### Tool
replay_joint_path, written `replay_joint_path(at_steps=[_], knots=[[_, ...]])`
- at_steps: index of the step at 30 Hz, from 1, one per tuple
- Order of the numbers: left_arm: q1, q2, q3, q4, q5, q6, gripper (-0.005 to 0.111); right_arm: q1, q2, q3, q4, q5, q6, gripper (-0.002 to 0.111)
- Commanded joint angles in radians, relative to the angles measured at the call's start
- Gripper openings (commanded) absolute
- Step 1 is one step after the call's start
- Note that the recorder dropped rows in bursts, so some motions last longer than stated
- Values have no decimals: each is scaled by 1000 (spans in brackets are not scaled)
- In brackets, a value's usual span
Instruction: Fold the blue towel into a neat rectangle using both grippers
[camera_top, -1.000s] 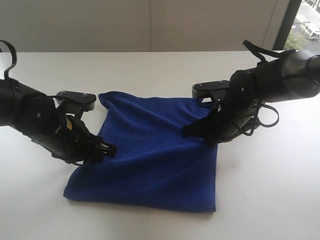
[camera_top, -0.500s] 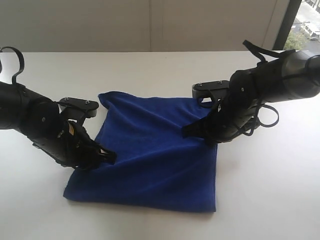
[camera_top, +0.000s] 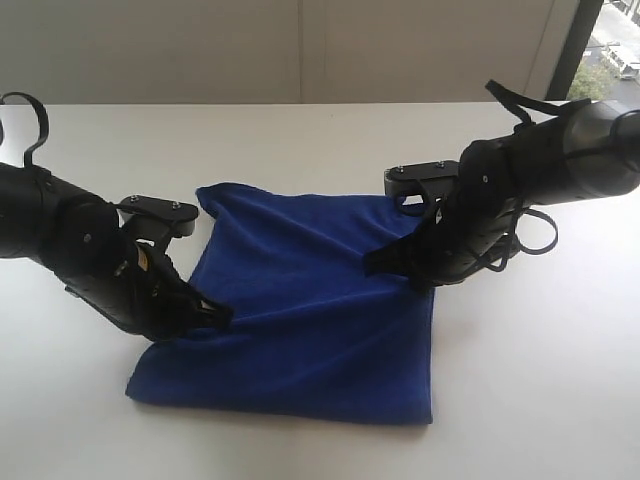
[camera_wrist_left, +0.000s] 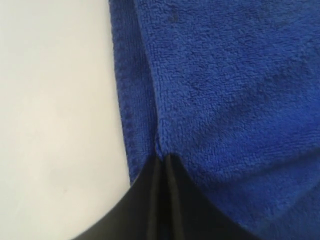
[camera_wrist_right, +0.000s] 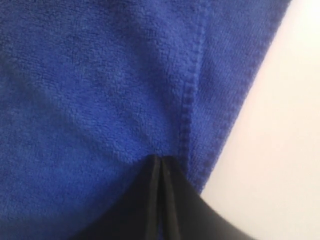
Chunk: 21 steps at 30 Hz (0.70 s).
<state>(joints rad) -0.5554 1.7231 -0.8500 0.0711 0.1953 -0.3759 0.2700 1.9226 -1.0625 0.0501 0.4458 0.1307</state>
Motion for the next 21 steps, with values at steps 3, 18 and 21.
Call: replay_joint_path(at_steps=[3, 18, 21], knots=[[-5, -2, 2, -4, 63, 10, 6, -1, 12, 4, -1, 14, 3, 0], [-5, -57, 2, 21, 70, 10, 0, -1, 12, 4, -50, 20, 50, 0], [-5, -59, 2, 29, 78, 10, 0, -1, 12, 4, -50, 20, 50, 0]])
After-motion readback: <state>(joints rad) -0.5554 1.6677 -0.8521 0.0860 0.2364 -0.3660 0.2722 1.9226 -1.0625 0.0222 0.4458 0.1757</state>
